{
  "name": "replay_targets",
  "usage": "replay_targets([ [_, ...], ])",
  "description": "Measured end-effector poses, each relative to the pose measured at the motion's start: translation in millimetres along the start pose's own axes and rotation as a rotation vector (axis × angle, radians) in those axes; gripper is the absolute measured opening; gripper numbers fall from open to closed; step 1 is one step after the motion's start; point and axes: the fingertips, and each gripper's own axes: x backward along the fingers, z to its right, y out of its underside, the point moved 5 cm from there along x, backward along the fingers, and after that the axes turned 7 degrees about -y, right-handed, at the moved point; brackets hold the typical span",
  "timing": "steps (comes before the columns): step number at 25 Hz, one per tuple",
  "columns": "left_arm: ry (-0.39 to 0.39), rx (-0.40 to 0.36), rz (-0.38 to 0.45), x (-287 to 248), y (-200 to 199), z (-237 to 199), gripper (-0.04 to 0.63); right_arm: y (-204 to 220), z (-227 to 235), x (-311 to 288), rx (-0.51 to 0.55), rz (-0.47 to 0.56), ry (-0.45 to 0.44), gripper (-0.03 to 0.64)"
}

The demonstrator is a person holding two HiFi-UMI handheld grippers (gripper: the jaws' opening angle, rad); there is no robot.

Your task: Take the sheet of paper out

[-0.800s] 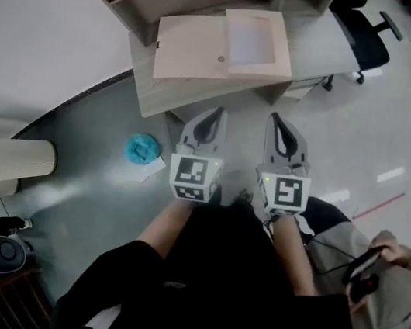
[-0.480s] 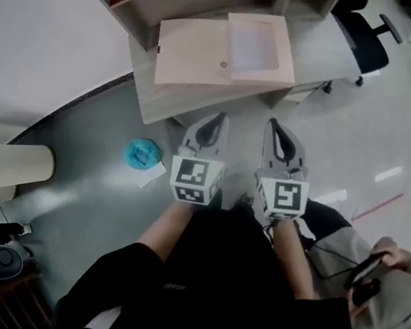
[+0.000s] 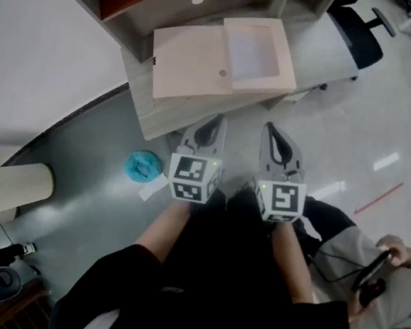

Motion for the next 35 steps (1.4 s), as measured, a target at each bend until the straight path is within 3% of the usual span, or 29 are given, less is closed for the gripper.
replay_targets([
  [15,-0.049,-0.018,-0.127,-122,-10,1,0.044,7,102,-84,-0.048,-0.015,-0.049,0.017],
  [21,-0.075,0.022,-0.178,-168,-14,5,0.044,18,142,-103,-0.073,-0.036,-0.063,0.017],
  [35,-0.097,0.024,-0.278,-246,-15,-28,0.045,34,172,-156,-0.1,-0.096,-0.075,0.017],
])
